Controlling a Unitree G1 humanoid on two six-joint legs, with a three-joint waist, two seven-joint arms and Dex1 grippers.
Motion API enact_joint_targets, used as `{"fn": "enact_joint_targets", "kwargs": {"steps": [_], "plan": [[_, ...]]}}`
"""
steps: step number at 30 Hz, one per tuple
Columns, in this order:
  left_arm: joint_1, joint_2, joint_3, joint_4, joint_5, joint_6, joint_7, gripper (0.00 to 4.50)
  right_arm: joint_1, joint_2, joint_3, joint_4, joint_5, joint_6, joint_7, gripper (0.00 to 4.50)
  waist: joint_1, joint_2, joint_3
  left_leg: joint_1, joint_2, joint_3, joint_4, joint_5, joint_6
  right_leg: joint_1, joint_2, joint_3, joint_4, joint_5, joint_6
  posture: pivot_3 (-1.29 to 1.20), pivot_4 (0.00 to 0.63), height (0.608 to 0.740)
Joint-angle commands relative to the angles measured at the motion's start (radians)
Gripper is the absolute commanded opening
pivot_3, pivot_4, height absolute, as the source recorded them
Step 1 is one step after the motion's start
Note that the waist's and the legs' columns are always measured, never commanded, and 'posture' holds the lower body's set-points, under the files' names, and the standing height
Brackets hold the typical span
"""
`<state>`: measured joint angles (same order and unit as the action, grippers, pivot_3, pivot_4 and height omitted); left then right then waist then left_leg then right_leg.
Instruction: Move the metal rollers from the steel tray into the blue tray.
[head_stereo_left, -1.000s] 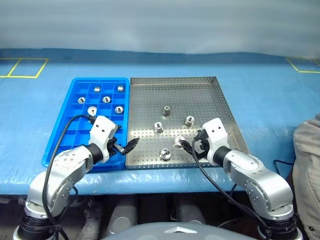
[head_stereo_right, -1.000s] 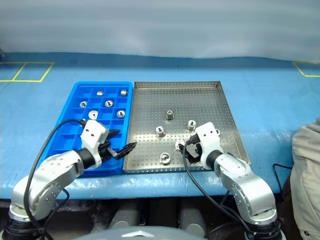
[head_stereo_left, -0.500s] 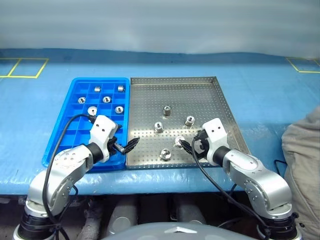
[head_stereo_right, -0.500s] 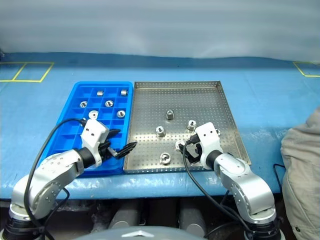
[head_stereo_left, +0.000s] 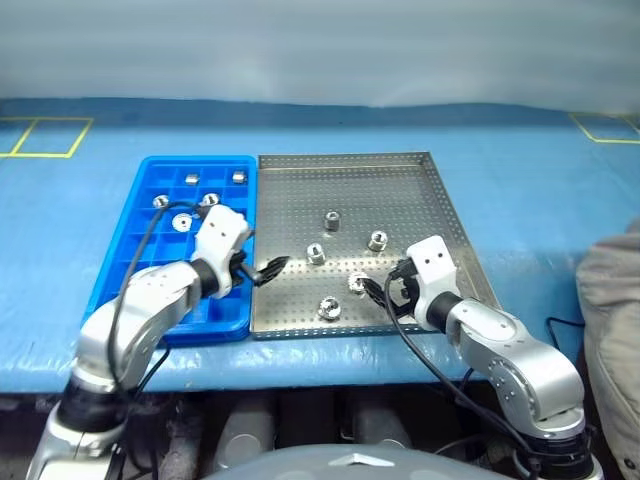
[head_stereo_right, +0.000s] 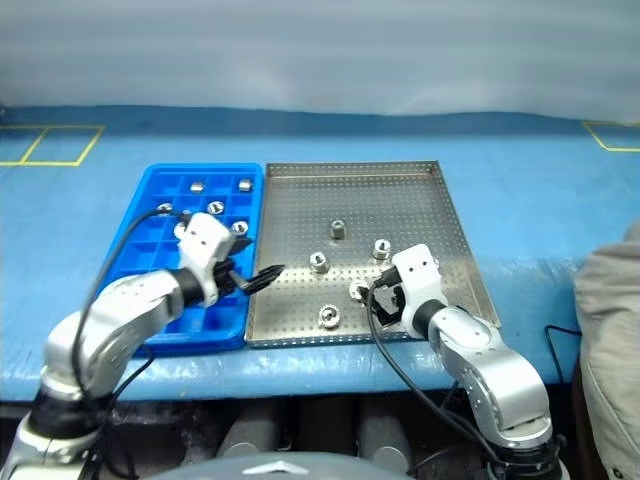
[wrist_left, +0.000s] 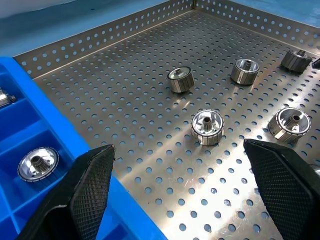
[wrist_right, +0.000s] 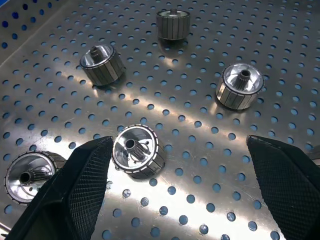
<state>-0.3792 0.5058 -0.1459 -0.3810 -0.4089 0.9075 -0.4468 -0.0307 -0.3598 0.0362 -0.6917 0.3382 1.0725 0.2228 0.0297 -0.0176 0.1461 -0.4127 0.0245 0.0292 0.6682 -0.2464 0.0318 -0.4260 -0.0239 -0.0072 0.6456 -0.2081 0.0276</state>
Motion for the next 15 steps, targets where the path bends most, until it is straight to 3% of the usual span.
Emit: {"fn": "enact_joint_targets", "kwargs": {"steps": [1, 8, 15], "plan": [[-0.128, -0.052, -0.079, 0.143, 0.044, -0.046, -0.049, 4.49, -0.001, 0.01, -0.007, -0.035, -0.006, -0.02, -0.015, 4.49, -0.004, 0.0, 0.0, 0.001, 0.0, 0.001, 0.0, 0.0, 0.0, 0.001, 0.0, 0.001, 0.0, 0.001, 0.001, 0.01, 0.15, 0.74], [-0.246, -0.136, -0.196, 0.41, 0.159, -0.121, -0.093, 4.49, 0.021, 0.032, -0.012, -0.048, -0.014, -0.025, -0.036, 4.49, -0.027, 0.0, 0.0, 0.0, -0.002, 0.004, -0.001, -0.001, 0.002, -0.002, 0.0, 0.007, -0.001, 0.005, 0.007, -0.02, 0.15, 0.74], [-0.26, -0.181, -0.23, 0.539, 0.226, -0.171, -0.122, 4.49, 0.034, 0.042, -0.017, -0.058, -0.019, -0.027, -0.044, 4.49, -0.04, 0.0, 0.0, 0.0, -0.001, 0.004, -0.001, -0.001, 0.002, -0.002, -0.001, 0.007, -0.001, 0.005, 0.007, -0.03, 0.15, 0.74]]}}
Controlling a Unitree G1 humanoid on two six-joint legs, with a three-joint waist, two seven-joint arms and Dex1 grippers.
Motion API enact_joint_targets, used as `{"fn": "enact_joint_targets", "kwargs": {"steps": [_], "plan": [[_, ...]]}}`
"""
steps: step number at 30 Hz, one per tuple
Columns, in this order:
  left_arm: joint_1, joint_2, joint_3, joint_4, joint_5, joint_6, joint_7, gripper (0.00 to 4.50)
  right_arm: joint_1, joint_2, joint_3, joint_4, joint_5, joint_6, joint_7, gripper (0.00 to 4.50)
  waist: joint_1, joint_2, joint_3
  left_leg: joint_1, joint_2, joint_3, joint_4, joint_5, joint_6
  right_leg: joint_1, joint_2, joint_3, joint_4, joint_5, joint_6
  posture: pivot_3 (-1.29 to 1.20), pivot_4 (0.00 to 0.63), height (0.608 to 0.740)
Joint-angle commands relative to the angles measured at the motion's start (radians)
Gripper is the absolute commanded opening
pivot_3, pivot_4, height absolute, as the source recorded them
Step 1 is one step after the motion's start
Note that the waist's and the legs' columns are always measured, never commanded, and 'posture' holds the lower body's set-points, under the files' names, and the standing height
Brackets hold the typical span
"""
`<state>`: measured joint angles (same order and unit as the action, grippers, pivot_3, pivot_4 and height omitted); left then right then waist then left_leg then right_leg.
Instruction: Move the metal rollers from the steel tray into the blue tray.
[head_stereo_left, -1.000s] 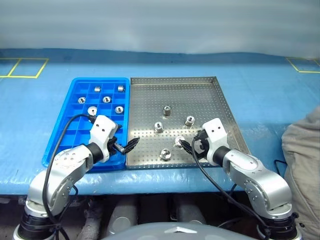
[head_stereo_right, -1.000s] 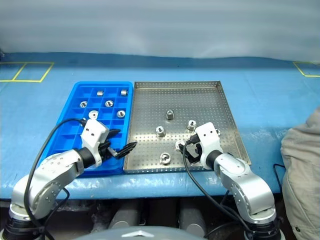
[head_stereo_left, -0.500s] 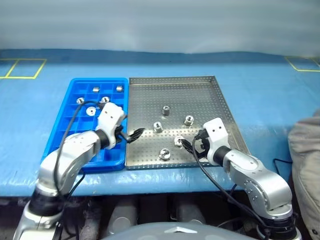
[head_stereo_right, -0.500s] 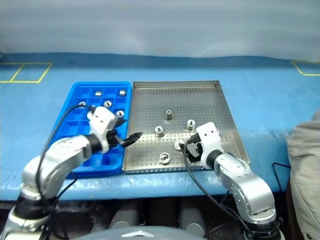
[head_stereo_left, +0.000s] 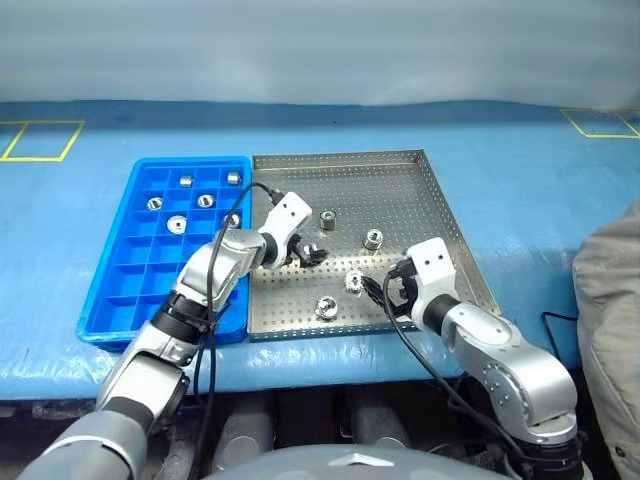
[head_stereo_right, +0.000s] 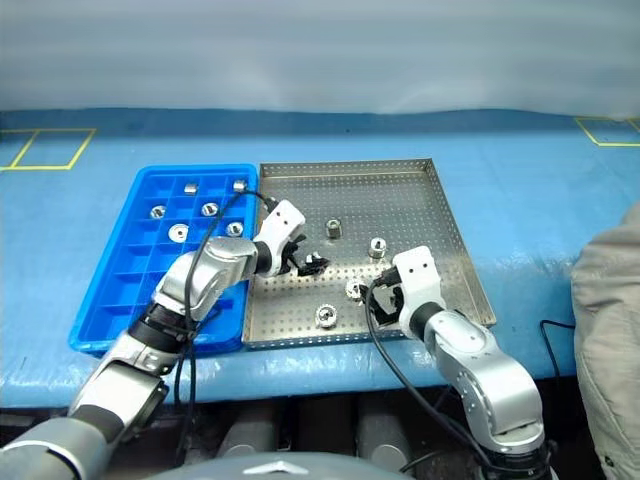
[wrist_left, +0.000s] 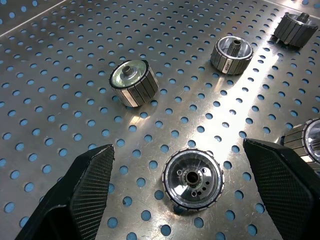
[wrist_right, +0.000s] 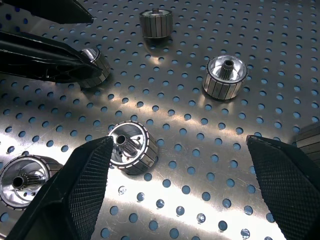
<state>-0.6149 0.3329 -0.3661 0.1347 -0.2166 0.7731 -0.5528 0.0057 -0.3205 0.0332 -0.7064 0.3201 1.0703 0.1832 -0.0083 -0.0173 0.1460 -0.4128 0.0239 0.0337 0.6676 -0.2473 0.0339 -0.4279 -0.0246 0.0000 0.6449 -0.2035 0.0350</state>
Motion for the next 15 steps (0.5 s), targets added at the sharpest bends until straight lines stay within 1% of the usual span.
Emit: {"fn": "enact_joint_targets", "kwargs": {"steps": [1, 2, 5, 7, 9, 11, 12, 15], "plan": [[-0.024, -0.012, -0.013, 0.034, 0.044, -0.041, -0.02, 4.49, -0.002, 0.003, -0.014, -0.044, -0.002, -0.025, -0.005, 4.49, -0.003, 0.0, 0.0, 0.0, 0.0, 0.0, 0.0, 0.0, 0.0, 0.0, 0.0, 0.0, 0.0, 0.0, 0.0, -0.03, 0.15, 0.74], [-0.022, -0.015, -0.013, 0.041, 0.05, -0.045, -0.024, 4.49, -0.001, 0.003, -0.014, -0.044, -0.002, -0.025, -0.005, 4.49, -0.003, 0.0, 0.0, 0.0, 0.0, 0.001, 0.0, 0.0, 0.0, 0.0, 0.0, 0.001, 0.0, 0.0, 0.0, -0.03, 0.15, 0.74], [-0.018, -0.011, -0.038, 0.055, 0.098, -0.062, -0.03, 3.91, -0.004, 0.002, -0.014, -0.042, -0.002, -0.026, -0.005, 4.5, -0.003, 0.0, 0.0, 0.0, 0.0, 0.001, 0.0, 0.0, 0.0, 0.0, 0.0, 0.001, 0.0, 0.0, 0.0, -0.03, 0.15, 0.74], [-0.008, -0.004, -0.052, 0.049, 0.12, -0.075, -0.041, 3.23, -0.009, 0.003, -0.013, -0.039, -0.003, -0.027, -0.005, 4.5, -0.003, 0.0, 0.0, 0.0, 0.0, 0.001, 0.0, 0.0, 0.0, 0.0, 0.0, 0.001, 0.0, 0.0, 0.0, -0.03, 0.15, 0.74], [0.006, -0.005, -0.04, 0.026, 0.119, -0.075, -0.049, 2.49, -0.011, 0.002, -0.013, -0.037, -0.002, -0.029, -0.004, 4.5, -0.003, 0.0, 0.0, 0.0, 0.0, 0.001, 0.0, 0.0, 0.0, 0.0, 0.0, 0.001, 0.0, 0.0, 0.0, -0.02, 0.15, 0.74], [0.022, -0.004, -0.016, -0.01, 0.113, -0.068, -0.046, 1.87, -0.013, 0.002, -0.011, -0.035, -0.001, -0.03, -0.003, 4.5, -0.003, 0.0, 0.0, 0.0, 0.0, 0.001, 0.0, 0.0, 0.0, 0.0, 0.0, 0.001, 0.0, 0.0, 0.0, -0.01, 0.15, 0.74], [0.03, -0.002, -0.005, -0.031, 0.111, -0.061, -0.042, 1.71, -0.013, 0.001, -0.011, -0.034, 0.0, -0.031, -0.003, 4.5, -0.003, 0.0, 0.0, 0.0, 0.0, 0.001, 0.0, 0.0, 0.0, 0.0, 0.0, 0.001, 0.0, 0.0, 0.0, 0.0, 0.15, 0.74], [0.072, 0.002, 0.071, -0.138, 0.105, -0.018, 0.02, 1.72, -0.028, 0.003, 0.0, -0.023, 0.001, -0.034, 0.0, 4.5, -0.003, 0.0, 0.0, 0.0, 0.001, 0.001, 0.0, 0.0, 0.0, 0.0, 0.0, 0.001, 0.0, 0.0, 0.0, 0.01, 0.15, 0.74]]}}
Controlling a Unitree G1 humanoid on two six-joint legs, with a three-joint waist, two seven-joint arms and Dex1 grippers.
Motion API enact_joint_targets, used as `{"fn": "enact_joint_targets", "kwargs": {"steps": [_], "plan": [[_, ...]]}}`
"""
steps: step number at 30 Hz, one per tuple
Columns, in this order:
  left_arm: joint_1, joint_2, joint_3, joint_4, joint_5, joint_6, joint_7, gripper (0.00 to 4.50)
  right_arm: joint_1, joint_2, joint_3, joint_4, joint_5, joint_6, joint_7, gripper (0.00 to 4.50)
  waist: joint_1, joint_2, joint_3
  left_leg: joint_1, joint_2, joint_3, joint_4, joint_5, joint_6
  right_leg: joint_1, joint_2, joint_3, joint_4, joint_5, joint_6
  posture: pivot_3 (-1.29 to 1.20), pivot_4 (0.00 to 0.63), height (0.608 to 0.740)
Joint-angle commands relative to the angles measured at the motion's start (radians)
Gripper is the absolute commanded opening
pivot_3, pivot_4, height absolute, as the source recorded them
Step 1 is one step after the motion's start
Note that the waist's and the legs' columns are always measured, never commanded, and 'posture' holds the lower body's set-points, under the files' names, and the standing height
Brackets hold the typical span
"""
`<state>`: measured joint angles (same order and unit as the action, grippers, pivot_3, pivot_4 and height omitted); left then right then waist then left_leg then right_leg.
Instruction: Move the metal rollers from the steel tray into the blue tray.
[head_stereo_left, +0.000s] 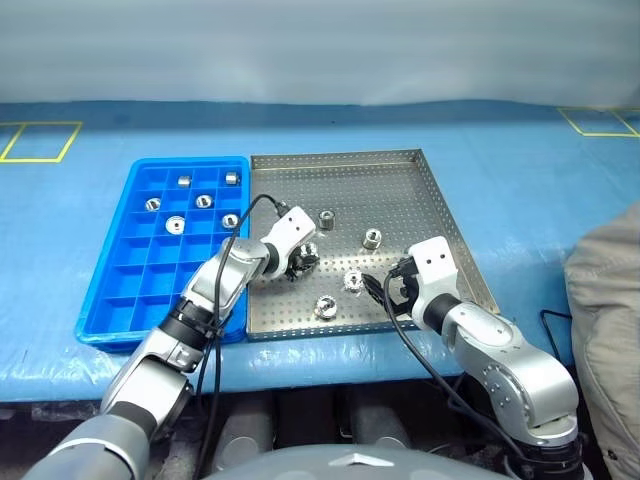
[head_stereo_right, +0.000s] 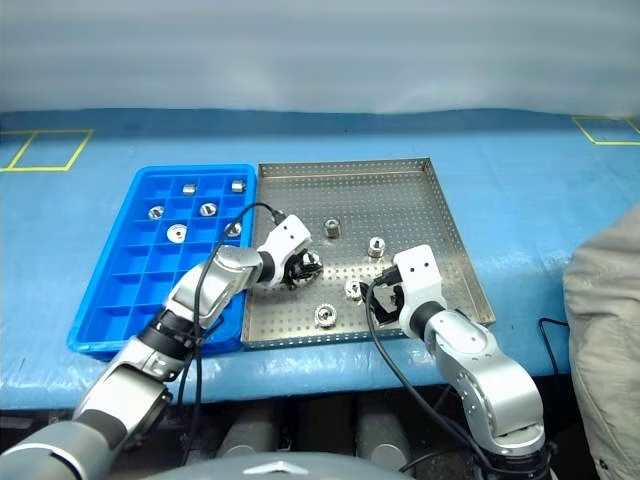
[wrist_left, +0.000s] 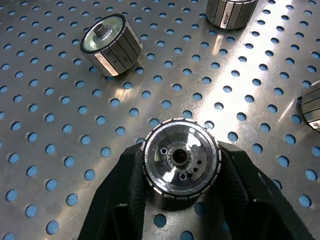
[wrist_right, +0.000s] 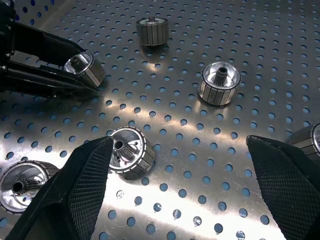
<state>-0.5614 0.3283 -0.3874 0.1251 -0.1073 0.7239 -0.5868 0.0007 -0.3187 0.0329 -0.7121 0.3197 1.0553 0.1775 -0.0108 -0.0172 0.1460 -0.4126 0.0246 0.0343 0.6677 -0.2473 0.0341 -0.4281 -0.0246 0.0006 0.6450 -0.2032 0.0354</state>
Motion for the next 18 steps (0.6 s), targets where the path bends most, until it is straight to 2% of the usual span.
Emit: {"fn": "enact_joint_targets", "kwargs": {"steps": [1, 9, 14, 18], "plan": [[0.032, 0.002, 0.122, -0.161, -0.007, 0.049, 0.08, 1.72, -0.028, 0.002, 0.006, -0.014, 0.002, -0.019, 0.006, 4.5, 0.0, 0.0, 0.0, 0.0, 0.0, 0.0, 0.0, 0.0, 0.0, 0.0, 0.0, 0.0, 0.0, 0.0, 0.0, 0.01, 0.15, 0.74], [0.211, -0.053, 0.437, -0.503, 0.022, 0.153, 0.372, 1.72, -0.149, 0.024, 0.132, 0.044, -0.01, -0.06, 0.041, 4.5, 0.003, 0.0, 0.0, 0.001, 0.001, 0.0, 0.0, 0.0, 0.0, 0.0, 0.0, 0.0, 0.001, 0.0, 0.0, 0.09, 0.15, 0.74], [0.295, -0.09, 0.617, -0.602, 0.066, 0.166, 0.537, 1.72, -0.219, 0.037, 0.225, 0.102, -0.021, -0.124, 0.087, 4.5, 0.028, -0.001, 0.0, 0.001, 0.001, -0.001, 0.0, 0.0, 0.0, 0.001, 0.0, -0.001, 0.001, 0.001, 0.0, 0.15, 0.15, 0.74], [0.334, -0.095, 0.683, -0.594, 0.072, 0.145, 0.578, 1.72, -0.24, 0.038, 0.258, 0.128, -0.027, -0.153, 0.115, 4.5, 0.057, -0.002, 0.0, 0.001, 0.0, -0.002, 0.0, 0.0, 0.0, 0.001, -0.001, -0.002, 0.0, 0.003, -0.004, 0.18, 0.15, 0.74]]}}
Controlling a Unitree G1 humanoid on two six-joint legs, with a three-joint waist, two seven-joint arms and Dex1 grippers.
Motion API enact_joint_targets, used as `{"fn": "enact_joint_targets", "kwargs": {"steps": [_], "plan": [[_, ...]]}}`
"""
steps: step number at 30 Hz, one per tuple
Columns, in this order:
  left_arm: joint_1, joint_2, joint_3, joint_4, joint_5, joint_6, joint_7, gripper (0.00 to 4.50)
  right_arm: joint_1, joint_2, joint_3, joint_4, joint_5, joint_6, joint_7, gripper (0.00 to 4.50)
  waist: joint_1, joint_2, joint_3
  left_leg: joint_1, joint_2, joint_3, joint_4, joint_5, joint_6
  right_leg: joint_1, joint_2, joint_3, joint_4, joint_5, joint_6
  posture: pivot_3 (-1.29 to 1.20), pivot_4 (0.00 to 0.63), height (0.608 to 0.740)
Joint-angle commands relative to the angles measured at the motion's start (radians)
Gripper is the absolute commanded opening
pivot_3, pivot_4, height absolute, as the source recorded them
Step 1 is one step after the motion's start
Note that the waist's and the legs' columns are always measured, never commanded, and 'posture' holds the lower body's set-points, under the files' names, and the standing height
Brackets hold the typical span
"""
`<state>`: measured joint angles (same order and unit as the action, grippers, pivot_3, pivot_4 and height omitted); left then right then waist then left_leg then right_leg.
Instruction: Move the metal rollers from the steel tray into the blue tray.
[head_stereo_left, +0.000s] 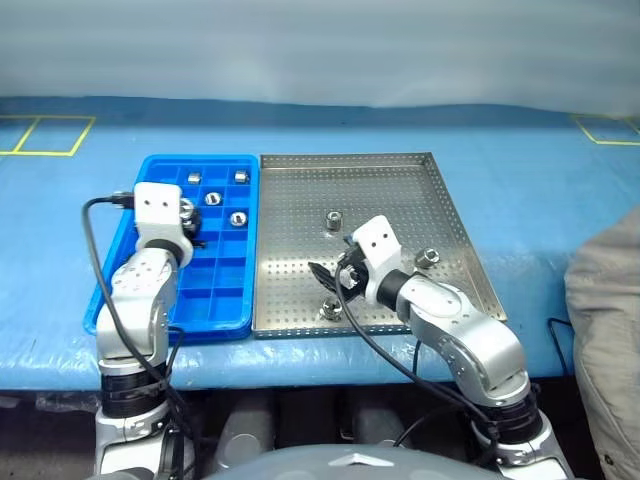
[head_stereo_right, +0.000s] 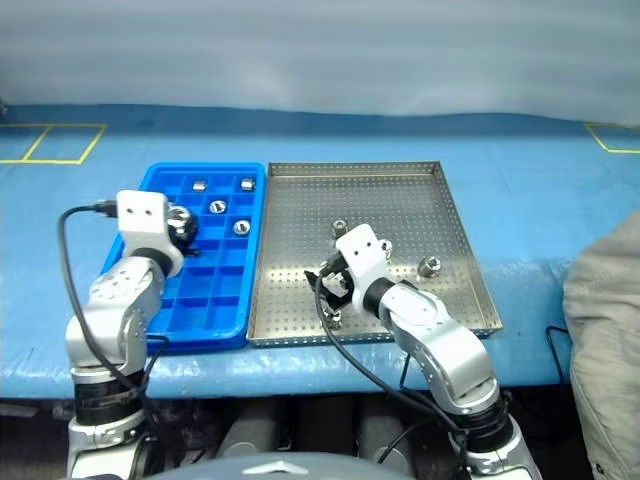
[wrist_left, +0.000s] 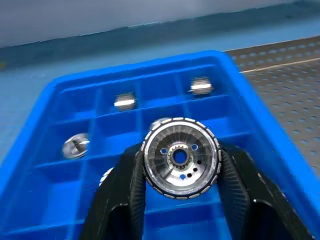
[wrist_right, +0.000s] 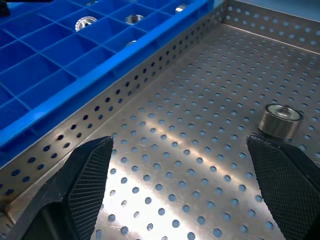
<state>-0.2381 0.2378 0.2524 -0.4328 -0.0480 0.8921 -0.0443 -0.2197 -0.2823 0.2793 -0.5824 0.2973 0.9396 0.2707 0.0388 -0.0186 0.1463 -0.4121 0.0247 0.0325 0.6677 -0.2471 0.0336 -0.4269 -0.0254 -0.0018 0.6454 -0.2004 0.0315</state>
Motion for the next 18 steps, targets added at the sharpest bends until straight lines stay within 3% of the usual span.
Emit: {"fn": "enact_joint_targets", "kwargs": {"steps": [1, 13, 18], "plan": [[0.017, -0.003, 0.051, -0.029, 0.019, -0.031, 0.046, 1.72, -0.022, 0.001, 0.015, 0.002, -0.006, -0.042, 0.026, 4.5, 0.012, -0.001, 0.0, 0.0, 0.0, 0.0, 0.0, 0.0, 0.0, 0.0, 0.0, 0.0, 0.0, 0.0, 0.0, 0.18, 0.15, 0.74], [0.006, -0.006, 0.079, 0.139, 0.041, -0.067, 0.123, 1.72, 0.022, -0.003, -0.006, -0.034, -0.021, -0.034, 0.016, 4.5, 0.014, -0.002, 0.0, 0.0, 0.0, 0.0, 0.001, 0.0, 0.0, 0.001, -0.001, -0.001, 0.0, 0.0, 0.0, 0.11, 0.15, 0.74], [-0.008, -0.015, 0.068, 0.131, 0.04, -0.057, 0.131, 3.37, 0.053, 0.001, -0.033, -0.066, -0.02, -0.018, -0.009, 4.5, 0.002, -0.002, 0.0, 0.0, 0.0, 0.0, 0.001, 0.0, 0.0, 0.001, -0.001, -0.001, 0.0, 0.0, 0.0, 0.08, 0.15, 0.74]]}}
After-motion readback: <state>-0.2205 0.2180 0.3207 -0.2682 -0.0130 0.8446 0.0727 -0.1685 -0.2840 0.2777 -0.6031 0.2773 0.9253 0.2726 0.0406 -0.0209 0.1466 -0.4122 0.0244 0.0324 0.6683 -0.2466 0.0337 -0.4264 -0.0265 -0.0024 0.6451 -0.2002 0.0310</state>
